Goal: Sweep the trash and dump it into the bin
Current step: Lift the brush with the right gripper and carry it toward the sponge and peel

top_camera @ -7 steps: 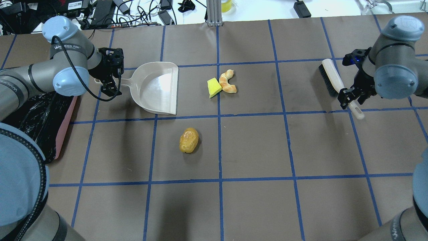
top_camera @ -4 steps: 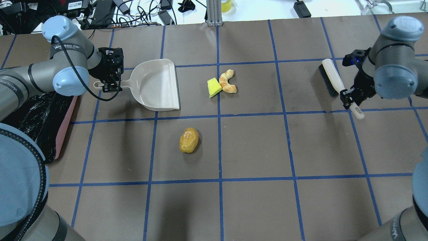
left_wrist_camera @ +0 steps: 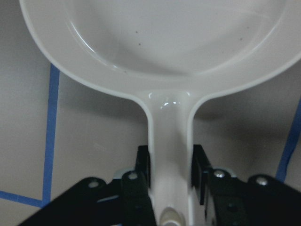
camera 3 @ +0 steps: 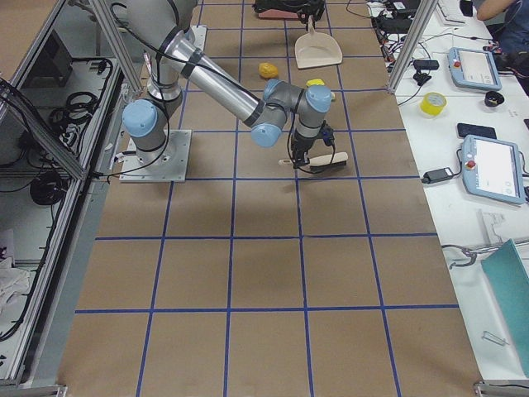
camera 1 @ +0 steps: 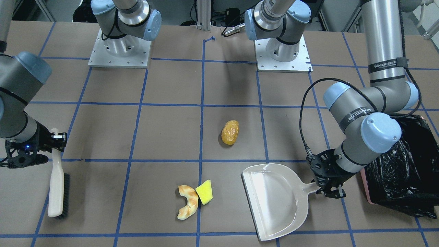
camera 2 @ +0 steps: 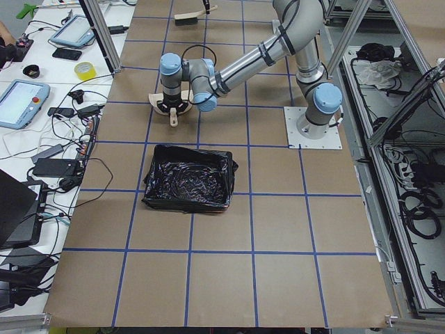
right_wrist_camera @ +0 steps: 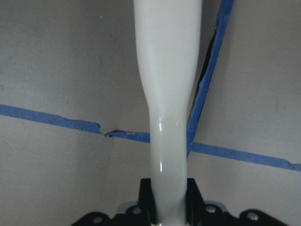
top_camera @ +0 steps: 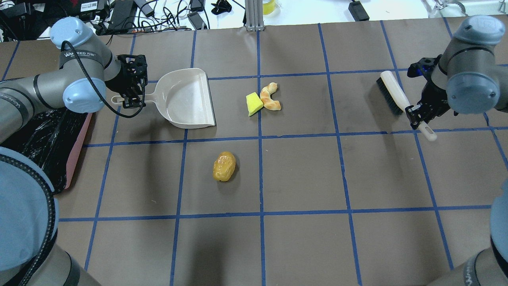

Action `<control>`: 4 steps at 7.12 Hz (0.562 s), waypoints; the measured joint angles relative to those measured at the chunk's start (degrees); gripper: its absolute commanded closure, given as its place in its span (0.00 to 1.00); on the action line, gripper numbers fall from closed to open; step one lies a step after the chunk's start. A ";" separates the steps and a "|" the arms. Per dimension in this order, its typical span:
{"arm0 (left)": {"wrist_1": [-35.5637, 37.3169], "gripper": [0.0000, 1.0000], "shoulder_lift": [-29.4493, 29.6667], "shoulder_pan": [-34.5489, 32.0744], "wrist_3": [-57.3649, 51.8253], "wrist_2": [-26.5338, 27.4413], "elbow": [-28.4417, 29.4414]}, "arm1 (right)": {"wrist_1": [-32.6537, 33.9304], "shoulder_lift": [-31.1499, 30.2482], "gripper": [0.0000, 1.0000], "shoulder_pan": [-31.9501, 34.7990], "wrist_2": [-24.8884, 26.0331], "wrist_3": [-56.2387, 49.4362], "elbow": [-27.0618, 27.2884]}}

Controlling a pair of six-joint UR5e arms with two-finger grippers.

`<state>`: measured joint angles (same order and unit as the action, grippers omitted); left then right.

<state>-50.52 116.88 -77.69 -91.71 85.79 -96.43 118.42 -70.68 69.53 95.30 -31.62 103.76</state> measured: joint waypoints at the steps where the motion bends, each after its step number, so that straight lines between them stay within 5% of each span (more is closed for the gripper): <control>1: 0.13 1.00 -0.22 -0.71 0.34 0.31 -0.19 | -0.32 -0.49 1.00 1.04 -0.63 3.23 -0.94; 4: 1.09 1.00 -0.70 -3.54 0.12 3.26 -1.35 | -1.48 -0.48 1.00 11.08 -2.49 16.46 -2.18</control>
<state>-49.42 116.18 -81.23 -91.59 89.05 -97.78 116.94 -71.17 80.61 92.81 -15.16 101.58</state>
